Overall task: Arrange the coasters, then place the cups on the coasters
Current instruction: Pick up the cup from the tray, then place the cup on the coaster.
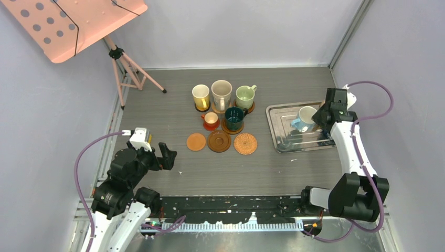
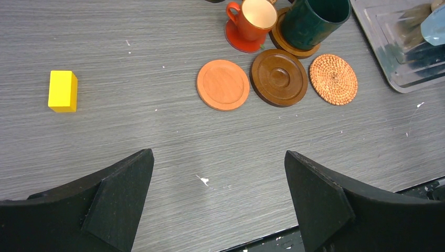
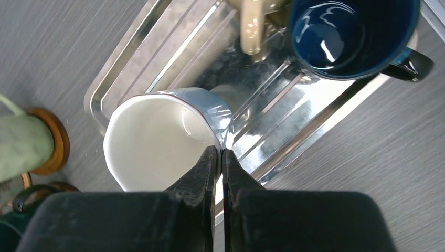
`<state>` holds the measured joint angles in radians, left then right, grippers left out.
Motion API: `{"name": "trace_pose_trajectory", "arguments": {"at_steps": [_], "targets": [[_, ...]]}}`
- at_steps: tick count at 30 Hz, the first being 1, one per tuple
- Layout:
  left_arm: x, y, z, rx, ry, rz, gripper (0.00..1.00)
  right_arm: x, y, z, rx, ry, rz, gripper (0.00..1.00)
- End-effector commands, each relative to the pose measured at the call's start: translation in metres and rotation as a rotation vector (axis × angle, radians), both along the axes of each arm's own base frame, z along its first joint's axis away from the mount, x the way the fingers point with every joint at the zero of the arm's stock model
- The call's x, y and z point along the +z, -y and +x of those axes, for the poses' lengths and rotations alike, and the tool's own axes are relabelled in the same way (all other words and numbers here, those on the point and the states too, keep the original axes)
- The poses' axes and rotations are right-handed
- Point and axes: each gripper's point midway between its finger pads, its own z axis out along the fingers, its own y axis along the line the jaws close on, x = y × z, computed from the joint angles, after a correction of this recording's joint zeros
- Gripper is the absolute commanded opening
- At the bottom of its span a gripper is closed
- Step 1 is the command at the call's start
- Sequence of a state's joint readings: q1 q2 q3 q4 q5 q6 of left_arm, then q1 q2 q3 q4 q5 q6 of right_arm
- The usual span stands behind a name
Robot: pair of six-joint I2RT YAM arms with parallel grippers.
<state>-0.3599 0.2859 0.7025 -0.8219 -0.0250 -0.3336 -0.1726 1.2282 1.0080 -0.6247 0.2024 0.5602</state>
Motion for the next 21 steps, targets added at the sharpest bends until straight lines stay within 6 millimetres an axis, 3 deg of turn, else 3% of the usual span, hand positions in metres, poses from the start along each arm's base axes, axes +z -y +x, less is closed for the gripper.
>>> {"name": "trace_pose_trajectory", "arguments": {"at_steps": [1, 5, 12, 17, 21], "targets": [[0.007, 0.004, 0.003, -0.014, 0.031, -0.018, 0.99, 0.054, -0.023, 0.032, 0.180, 0.152, -0.073, 0.06], [0.007, 0.004, 0.003, -0.014, 0.033, -0.018, 0.99, 0.058, -0.050, 0.030, 0.297, 0.141, -0.101, 0.05], [0.007, 0.005, 0.003, -0.019, 0.029, -0.019, 0.99, 0.049, -0.139, 0.011, 0.689, 0.185, -0.026, 0.06], [0.007, 0.005, 0.004, -0.019, 0.029, -0.019, 0.99, 0.038, -0.194, 0.000, 0.901, 0.211, 0.035, 0.05], [0.007, 0.005, 0.003, -0.018, 0.029, -0.019, 0.99, 0.032, -0.228, -0.006, 1.013, 0.190, 0.064, 0.05]]}}
